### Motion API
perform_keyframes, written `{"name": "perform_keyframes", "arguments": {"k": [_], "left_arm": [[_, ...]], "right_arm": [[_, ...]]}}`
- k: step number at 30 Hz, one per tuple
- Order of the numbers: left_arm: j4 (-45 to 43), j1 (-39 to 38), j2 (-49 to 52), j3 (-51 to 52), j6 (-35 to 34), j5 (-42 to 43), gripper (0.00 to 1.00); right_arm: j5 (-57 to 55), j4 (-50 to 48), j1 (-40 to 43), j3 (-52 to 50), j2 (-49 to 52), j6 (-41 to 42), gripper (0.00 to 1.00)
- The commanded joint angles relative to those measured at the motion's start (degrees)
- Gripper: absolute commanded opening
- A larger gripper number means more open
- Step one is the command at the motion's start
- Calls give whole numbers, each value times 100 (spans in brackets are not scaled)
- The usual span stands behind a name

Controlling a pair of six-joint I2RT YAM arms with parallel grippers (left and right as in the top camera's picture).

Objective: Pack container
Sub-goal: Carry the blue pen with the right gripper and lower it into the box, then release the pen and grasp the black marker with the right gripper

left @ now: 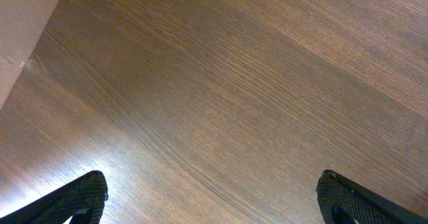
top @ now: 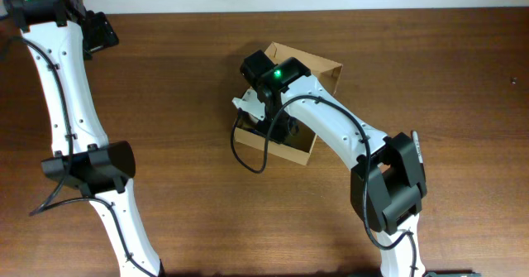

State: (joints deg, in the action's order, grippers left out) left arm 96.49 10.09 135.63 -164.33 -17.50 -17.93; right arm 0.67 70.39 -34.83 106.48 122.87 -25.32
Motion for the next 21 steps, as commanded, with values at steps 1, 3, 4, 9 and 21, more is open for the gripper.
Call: {"name": "perform_keyframes", "arguments": {"k": [1, 3, 4, 9, 21], "left_arm": [[17, 20, -221, 20, 66, 22, 100], [17, 20, -221, 20, 66, 20, 100], [17, 20, -221, 20, 66, 22, 100], [17, 20, -221, 20, 66, 20, 100], [17, 20, -221, 20, 66, 22, 100]], "right_arm": [[-160, 57, 2, 26, -70, 201, 39], [-293, 260, 15, 190, -278, 205, 40], [-498, 354, 39, 267, -468, 238, 41], [-1355, 374, 509, 313, -1781, 811, 45], [-380, -765, 4251, -1711, -3818, 1410, 53]]}}
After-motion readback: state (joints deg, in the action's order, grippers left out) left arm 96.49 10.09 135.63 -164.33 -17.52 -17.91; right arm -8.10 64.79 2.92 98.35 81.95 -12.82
